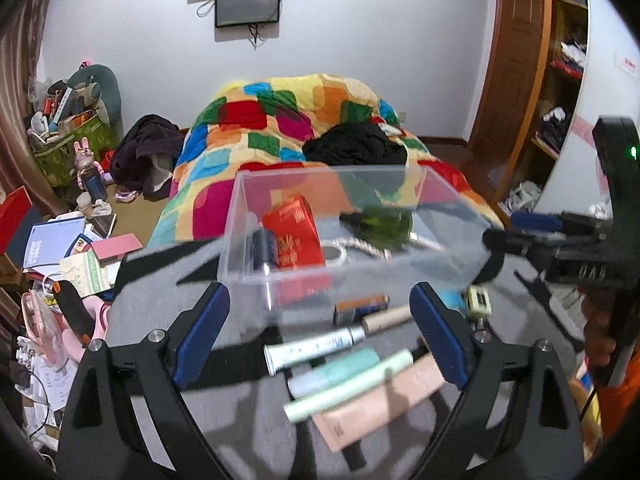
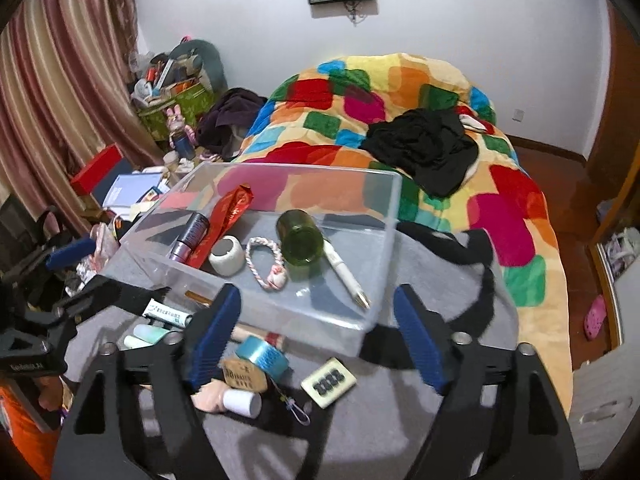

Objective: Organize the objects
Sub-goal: 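Grasp the mint tube with the left tool while the right tool grasps the mahjong tile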

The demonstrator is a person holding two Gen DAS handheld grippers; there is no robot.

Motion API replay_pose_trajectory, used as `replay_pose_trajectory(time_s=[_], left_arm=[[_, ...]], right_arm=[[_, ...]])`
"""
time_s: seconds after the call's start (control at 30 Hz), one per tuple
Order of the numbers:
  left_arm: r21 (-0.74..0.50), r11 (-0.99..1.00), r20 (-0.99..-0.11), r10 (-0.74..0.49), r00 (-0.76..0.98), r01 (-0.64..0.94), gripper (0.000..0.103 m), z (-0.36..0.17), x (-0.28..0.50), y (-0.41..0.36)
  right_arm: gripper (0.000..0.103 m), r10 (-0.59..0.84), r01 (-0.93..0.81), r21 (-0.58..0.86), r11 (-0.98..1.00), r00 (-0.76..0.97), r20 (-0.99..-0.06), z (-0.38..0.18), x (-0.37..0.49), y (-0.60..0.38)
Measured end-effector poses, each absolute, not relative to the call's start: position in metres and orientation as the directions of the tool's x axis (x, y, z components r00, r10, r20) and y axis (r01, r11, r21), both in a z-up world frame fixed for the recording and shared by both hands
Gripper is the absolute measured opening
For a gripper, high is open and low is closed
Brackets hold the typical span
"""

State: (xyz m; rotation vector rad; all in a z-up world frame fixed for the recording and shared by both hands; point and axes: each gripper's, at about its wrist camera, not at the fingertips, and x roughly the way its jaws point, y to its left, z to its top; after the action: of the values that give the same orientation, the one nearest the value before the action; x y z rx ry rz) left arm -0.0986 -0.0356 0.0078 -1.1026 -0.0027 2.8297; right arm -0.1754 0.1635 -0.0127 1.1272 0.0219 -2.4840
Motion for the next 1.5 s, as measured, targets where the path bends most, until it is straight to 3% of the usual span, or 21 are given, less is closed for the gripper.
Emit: replay_pose_trajectory(time_s=[0.53, 0.6, 0.87, 0.97, 1.5], left_arm=[[-0.034, -0.968, -0.771, 0.184, -0.61, -0.249, 0.092, -0.046, -0.069, 0.013], [-0.03, -0.962, -0.777, 0.194, -0.599, -0.272, 0.092, -0.049, -0.071, 0.021], [-0.02, -0.958, -0.81, 0.184, -0.557, -0.286, 0.092, -0.062, -0.093, 0.027], [-0.049, -0.957, -0.812, 0.205, -0.547, -0.286, 0.092, -0.065, -0.092, 0.024], [-0.071, -0.953, -0.8, 0.23, -0.554, -0.294, 0.047, -0.064, -0.056, 0.028]], right_arm=[[0.077, -0.28, 0.316, 0.128, -0.94, -0.502, -0.818, -0.07, -0.164, 0.178], [0.074, -0.282, 0.319, 0.131, -0.939, -0.494, -0.823, -0.074, -0.164, 0.175], [0.042, -0.286, 0.313, 0.146, -0.939, -0.467, -0.836, -0.089, -0.166, 0.169], [0.037, -0.291, 0.32, 0.147, -0.936, -0.468, -0.834, -0.088, -0.164, 0.171], [0.037, -0.286, 0.346, 0.108, -0.932, -0.517, -0.807, -0.074, -0.127, 0.191]])
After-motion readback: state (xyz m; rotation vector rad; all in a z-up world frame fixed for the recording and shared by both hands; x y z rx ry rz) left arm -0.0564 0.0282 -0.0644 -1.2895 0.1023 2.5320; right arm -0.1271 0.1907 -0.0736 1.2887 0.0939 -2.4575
